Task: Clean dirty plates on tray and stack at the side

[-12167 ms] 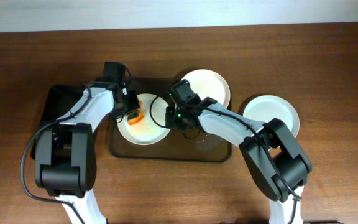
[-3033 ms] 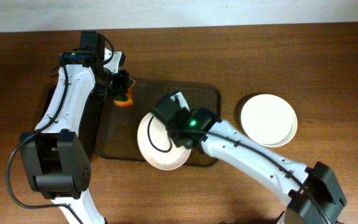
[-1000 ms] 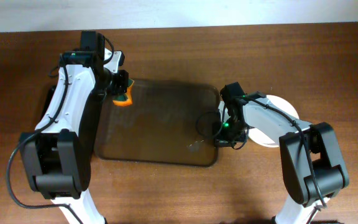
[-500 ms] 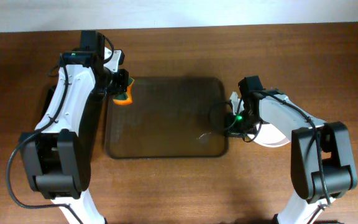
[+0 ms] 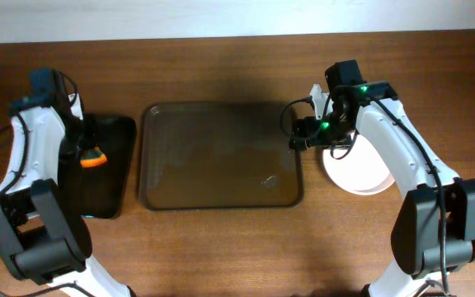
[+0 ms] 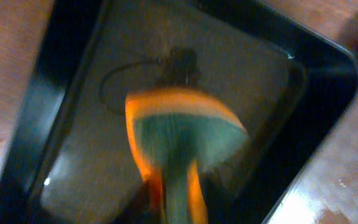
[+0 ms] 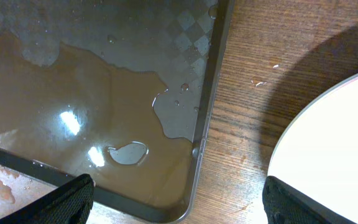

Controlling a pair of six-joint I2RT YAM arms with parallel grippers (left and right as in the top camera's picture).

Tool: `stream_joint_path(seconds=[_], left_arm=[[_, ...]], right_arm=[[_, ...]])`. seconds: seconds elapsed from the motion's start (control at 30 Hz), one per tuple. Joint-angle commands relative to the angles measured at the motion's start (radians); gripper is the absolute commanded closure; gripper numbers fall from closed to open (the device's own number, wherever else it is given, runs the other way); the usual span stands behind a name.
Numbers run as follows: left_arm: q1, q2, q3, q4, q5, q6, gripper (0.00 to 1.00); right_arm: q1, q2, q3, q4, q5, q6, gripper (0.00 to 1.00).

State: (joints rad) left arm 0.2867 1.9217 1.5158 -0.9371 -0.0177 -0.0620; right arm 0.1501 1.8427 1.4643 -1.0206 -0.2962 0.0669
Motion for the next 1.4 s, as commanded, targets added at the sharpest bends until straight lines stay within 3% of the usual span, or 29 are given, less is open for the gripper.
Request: stream_joint_path(seconds=[0.0, 0.1, 0.17, 0.27, 0.3, 0.37, 0.53, 0.8, 0.9, 1.13, 1.27, 1.37], left_arm=[[0.003, -0.014, -0.083, 0.049, -0.005, -0.017, 0.00], [0.002, -0.024, -0.032, -0.012, 0.029, -0.017, 0.00], [-0.002, -0.058, 0.082, -0.138, 0.115, -0.017, 0.00], [-0.056, -0.158, 0.183, -0.205, 0.432, -0.047, 0.00], [-0.072, -0.178, 0.183, -0.201, 0.449, -0.047, 0.00], [-0.109, -0.185, 0.183, -0.201, 0.456, -0.092, 0.00], [-0.140, -0.184, 0.183, -0.202, 0.455, -0.099, 0.00], [-0.140, -0.184, 0.183, -0.201, 0.455, -0.099, 0.00], [-0.140, -0.184, 0.183, -0.201, 0.455, -0.099, 0.00], [-0.140, -0.184, 0.183, -0.201, 0.455, -0.099, 0.00], [-0.140, -0.184, 0.183, -0.202, 0.455, -0.099, 0.00], [-0.140, -0.184, 0.183, -0.201, 0.455, -0.099, 0.00]], right_arm=[[-0.006, -0.013, 0.014, -0.009, 0.009, -0.011, 0.12], [-0.006, -0.018, 0.062, -0.061, 0.009, -0.011, 0.12], [-0.006, -0.054, 0.127, -0.112, 0.010, -0.011, 0.13], [-0.006, -0.170, 0.215, -0.180, 0.010, -0.011, 0.13], [-0.006, -0.225, 0.234, -0.202, 0.014, -0.011, 0.13], [-0.007, -0.339, 0.245, -0.215, 0.020, -0.011, 0.02], [-0.006, -0.637, 0.245, -0.214, 0.020, -0.011, 0.02], [-0.008, -0.691, 0.224, -0.264, 0.204, -0.011, 0.02], [-0.008, -0.843, 0.003, -0.035, 0.257, -0.011, 0.02], [-0.073, -1.544, -0.954, 0.681, 0.181, -0.007, 0.02], [-0.074, -1.773, -1.237, 0.877, 0.176, -0.007, 0.02], [-0.074, -1.839, -1.363, 0.992, 0.176, -0.007, 0.02]])
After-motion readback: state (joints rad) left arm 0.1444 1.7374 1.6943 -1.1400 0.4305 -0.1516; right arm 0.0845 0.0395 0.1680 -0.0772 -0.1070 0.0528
